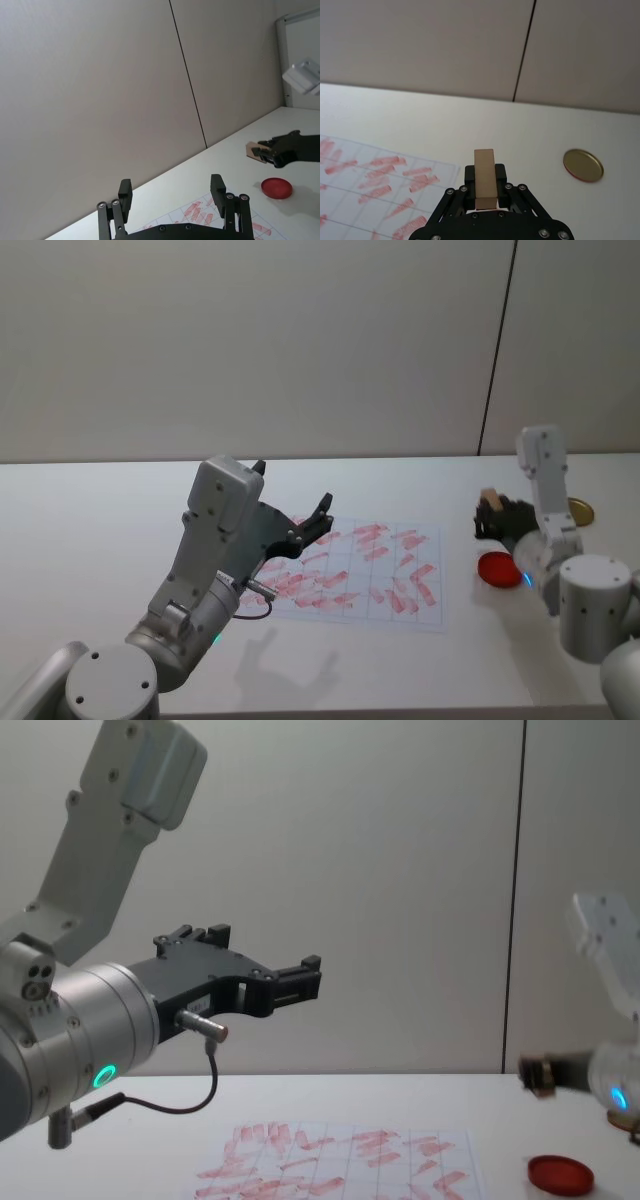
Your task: Use the one hand to pick up the stamp and affix it onto the A4 paper.
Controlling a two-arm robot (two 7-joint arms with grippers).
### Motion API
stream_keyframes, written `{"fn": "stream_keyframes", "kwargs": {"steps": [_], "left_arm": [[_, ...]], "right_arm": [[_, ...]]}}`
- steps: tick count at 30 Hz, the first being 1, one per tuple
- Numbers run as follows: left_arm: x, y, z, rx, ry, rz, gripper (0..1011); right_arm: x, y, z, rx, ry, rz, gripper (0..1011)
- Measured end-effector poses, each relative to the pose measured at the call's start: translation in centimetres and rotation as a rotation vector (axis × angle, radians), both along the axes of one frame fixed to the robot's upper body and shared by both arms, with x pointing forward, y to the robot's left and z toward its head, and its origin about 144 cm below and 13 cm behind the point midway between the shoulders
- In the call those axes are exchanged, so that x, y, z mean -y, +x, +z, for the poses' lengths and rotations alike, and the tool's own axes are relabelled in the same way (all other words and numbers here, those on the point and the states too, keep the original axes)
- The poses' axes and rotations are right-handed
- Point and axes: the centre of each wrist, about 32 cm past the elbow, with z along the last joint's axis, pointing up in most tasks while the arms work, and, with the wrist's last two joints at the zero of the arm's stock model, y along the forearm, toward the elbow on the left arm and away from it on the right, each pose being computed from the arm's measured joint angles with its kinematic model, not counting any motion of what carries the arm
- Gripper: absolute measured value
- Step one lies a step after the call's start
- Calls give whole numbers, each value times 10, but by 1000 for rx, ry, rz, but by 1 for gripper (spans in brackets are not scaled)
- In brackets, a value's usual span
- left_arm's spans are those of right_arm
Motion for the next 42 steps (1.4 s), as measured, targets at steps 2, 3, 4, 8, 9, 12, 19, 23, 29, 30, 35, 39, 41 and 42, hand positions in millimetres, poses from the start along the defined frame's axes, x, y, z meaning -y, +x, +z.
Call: {"fn": "stream_keyframes", "kwargs": {"steps": [2,3,4,8,9,12,19,23,29,30,35,39,41,42], "left_arm": [[0,0,0,0,0,0,993],[0,0,0,0,0,0,993],[0,0,0,0,0,0,993],[0,0,0,0,0,0,993],[0,0,0,0,0,0,993],[0,0,0,0,0,0,993],[0,0,0,0,0,0,993],[0,0,0,0,0,0,993],[0,0,0,0,0,0,993],[0,0,0,0,0,0,993],[0,0,0,0,0,0,993],[0,0,0,0,0,0,993],[0,0,0,0,0,0,993],[0,0,0,0,0,0,993]], "right_arm": [[-2,0,6,22,7,11,218],[-3,-1,8,28,9,15,218],[-5,-1,14,49,16,27,218],[-13,-4,26,90,32,71,218],[-13,-4,26,90,32,71,218],[-19,-8,32,109,40,105,217],[-34,-18,38,113,42,177,217],[-40,-22,37,104,33,200,218],[-45,-27,32,76,8,223,218],[-45,-27,32,76,8,223,217],[-47,-30,26,51,-12,231,217],[-46,-30,18,28,-25,234,218],[-46,-30,15,21,-29,235,218],[-46,-30,13,18,-30,235,217]]}}
